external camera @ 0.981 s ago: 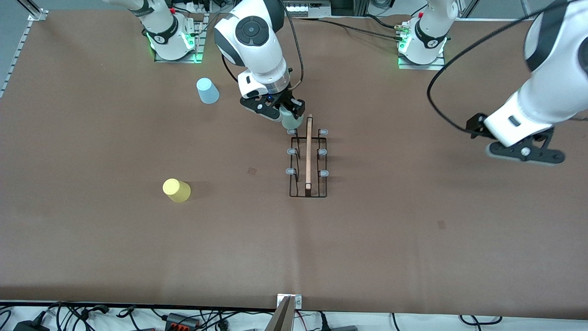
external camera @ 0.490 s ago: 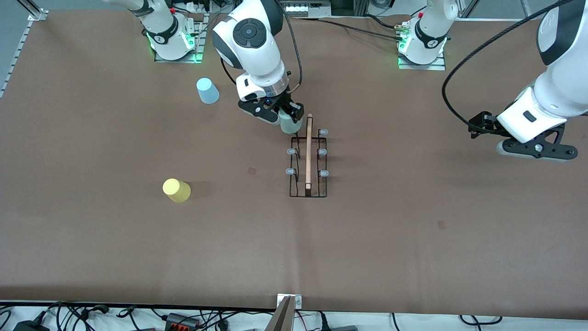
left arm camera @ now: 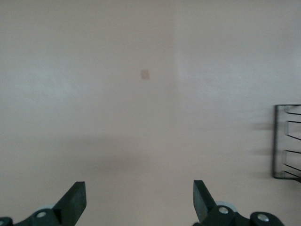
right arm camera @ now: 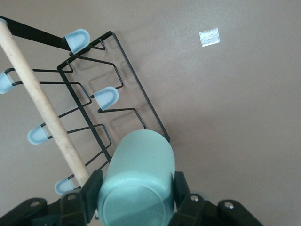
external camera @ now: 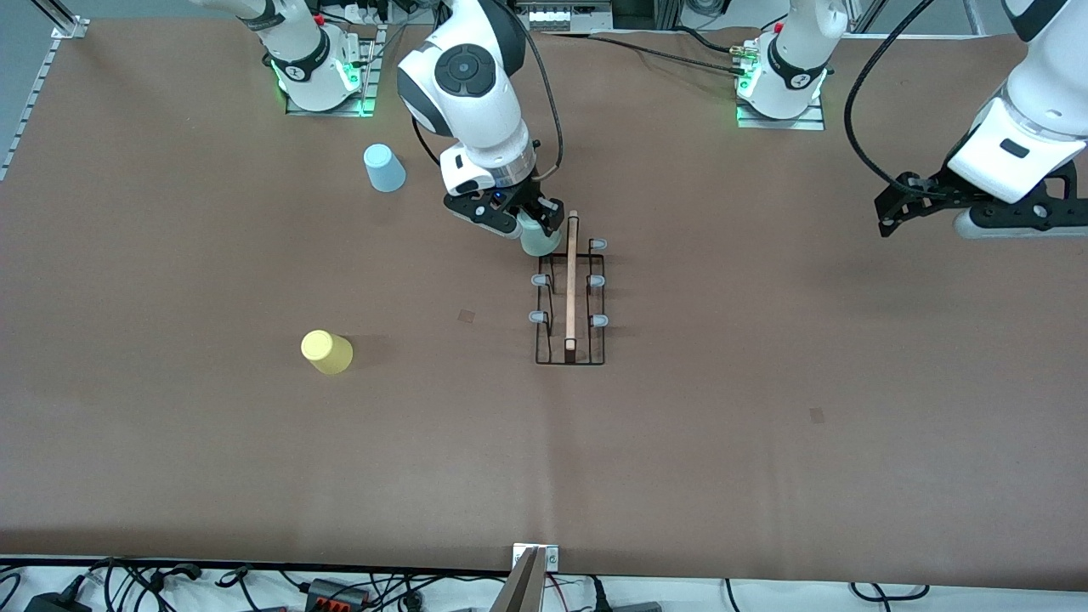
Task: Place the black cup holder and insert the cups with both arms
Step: 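Lower the teal cup onto a rack peg and open the right gripper, then move the right gripper to the yellow cup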
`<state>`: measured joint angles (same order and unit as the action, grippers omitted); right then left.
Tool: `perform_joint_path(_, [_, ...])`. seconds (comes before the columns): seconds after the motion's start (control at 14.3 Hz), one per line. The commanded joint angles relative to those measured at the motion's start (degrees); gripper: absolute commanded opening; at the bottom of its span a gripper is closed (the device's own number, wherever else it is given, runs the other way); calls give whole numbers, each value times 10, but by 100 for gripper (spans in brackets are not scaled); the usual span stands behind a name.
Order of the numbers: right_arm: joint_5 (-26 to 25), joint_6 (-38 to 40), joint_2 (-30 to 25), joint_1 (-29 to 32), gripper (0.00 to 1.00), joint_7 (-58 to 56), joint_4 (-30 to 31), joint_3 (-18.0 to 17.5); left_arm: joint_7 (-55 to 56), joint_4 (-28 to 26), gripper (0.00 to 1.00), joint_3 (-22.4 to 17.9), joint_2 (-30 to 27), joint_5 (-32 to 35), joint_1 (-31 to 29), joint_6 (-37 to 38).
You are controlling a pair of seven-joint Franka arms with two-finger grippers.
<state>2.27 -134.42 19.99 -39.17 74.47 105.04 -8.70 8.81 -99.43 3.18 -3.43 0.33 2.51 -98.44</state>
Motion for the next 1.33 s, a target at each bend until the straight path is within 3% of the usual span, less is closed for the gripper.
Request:
perform_joint_path(0.0, [-11, -9, 19, -1, 100, 14, -14, 0, -5, -15, 100, -69, -11, -66, 31, 15])
perform_joint_path(0.07, [-11, -10, 19, 1, 100, 14, -14, 0, -15, -14, 100, -76, -10, -60, 40, 13])
perform_joint_path(0.21, [-10, -4, 14, 7, 100, 2, -19, 3, -51, -10, 100, -65, -10, 23, 43, 15])
perform_joint_path(0.42, [-13, 28, -7, 34, 100, -23, -22, 12, -86, 9, 100, -62, -5, -13, 36, 61])
perform_joint_path(0.84, [-9, 192, -76, 169, 100, -274, -17, 12, -93, 61, 100, -61, 37, -5, 37, 63])
perform_joint_path(1.05, [-13, 181, -69, 229, 100, -384, -12, 21, -93, 72, 100, -60, 39, 33, 39, 61])
perform_joint_path(1.26, [-14, 159, -44, 287, 100, -560, -12, 30, -93, 73, 100, -59, 35, 29, 37, 62])
